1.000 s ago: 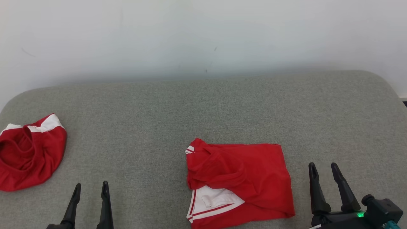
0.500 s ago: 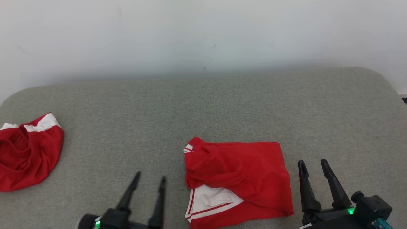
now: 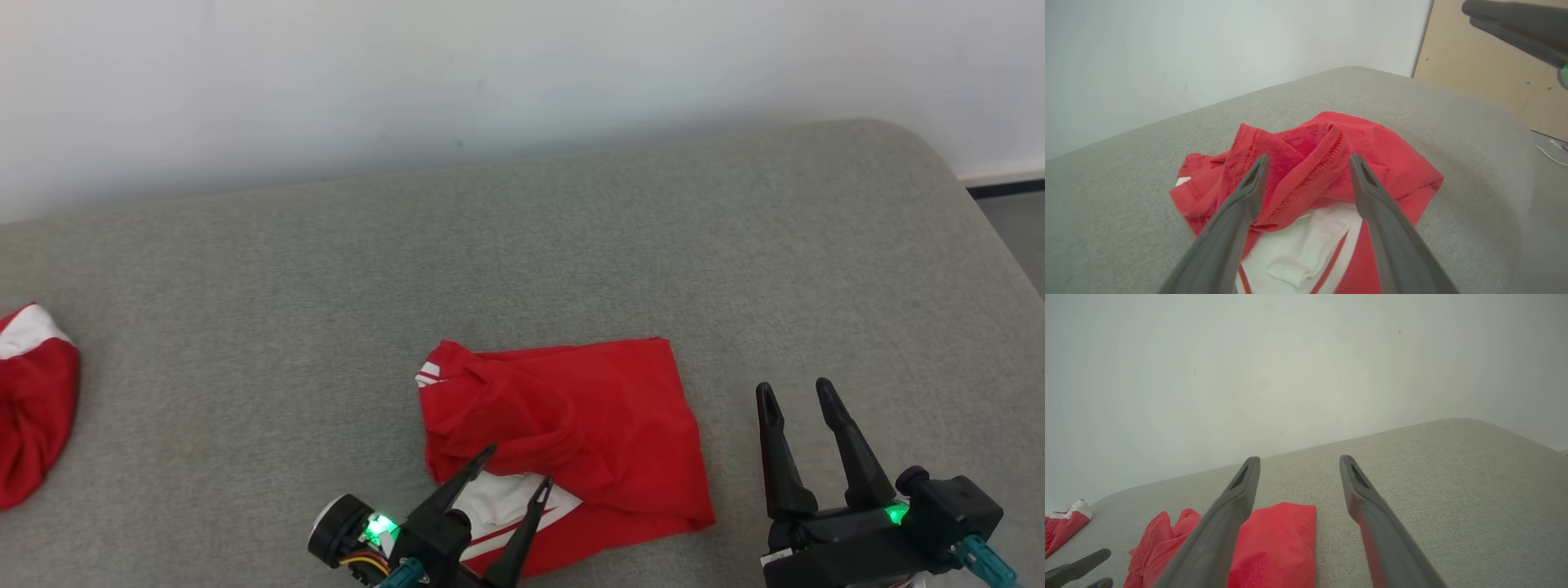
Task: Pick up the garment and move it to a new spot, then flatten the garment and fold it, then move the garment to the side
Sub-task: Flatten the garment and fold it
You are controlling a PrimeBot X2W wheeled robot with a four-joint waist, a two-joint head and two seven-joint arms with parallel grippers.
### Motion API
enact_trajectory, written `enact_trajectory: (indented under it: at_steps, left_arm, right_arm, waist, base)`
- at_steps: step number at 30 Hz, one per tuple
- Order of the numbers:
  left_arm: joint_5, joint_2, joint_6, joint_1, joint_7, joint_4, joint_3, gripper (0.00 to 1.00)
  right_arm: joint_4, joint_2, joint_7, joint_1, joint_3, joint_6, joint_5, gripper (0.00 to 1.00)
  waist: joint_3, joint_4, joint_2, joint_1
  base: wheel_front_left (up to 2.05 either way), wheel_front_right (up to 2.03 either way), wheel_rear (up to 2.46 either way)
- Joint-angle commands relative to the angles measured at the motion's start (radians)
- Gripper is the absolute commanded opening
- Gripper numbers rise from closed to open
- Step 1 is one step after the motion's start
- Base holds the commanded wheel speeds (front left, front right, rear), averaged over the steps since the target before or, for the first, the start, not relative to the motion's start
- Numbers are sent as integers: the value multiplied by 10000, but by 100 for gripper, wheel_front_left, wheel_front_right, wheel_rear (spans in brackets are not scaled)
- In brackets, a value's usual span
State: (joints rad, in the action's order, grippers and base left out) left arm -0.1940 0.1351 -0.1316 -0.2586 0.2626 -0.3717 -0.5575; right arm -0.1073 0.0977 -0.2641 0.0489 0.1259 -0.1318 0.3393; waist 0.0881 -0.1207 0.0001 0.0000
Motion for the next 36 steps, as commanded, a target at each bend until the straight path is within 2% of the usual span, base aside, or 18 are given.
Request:
enact_trajectory:
  at_steps: [1,9,10,12,19,27,35,36]
  left_arm:
    - [-60,85,22,-266,31,-227,-274,100]
    - [197,176,37,-871,31,-1190,-436,100]
    - [223,154,37,-930,31,-1281,-406,77]
    - [297,132,35,-1013,31,-1519,-436,0]
    - [-22,-51,25,-947,31,-1498,-493,0]
    - [-696,159,22,-48,31,-458,-826,0]
    - [-1449,6,23,915,-58,-556,-997,0]
    - [-1450,-10,22,969,-60,-626,-1029,13]
  right_arm:
    - [95,-33,0,126,-41,26,-84,100]
    - [242,-108,-1,253,-76,26,-111,100]
    - [264,-117,-1,244,-89,26,-118,100]
    - [289,-130,0,206,-123,26,-105,100]
    - [288,-147,-1,59,-226,26,-152,100]
    - [221,-17,-1,-94,-419,26,-91,100]
    - [78,54,-1,-70,-448,26,-24,100]
    - [57,63,-1,-61,-450,26,-24,100]
  waist:
    - [335,-386,-1,0]
    - [570,-829,-1,0]
    - [574,-848,-1,0]
    - [574,-868,-1,0]
    - [435,-737,-1,0]
    - [230,-344,-1,0]
    - [231,-100,-1,0]
    - [219,-83,-1,0]
  base:
    - [0,0,0]
    - [0,0,0]
    - [0,0,0]
    - [0,0,0]
    - [0,0,0]
    - [0,0,0]
    - [0,0,0]
    - [0,0,0]
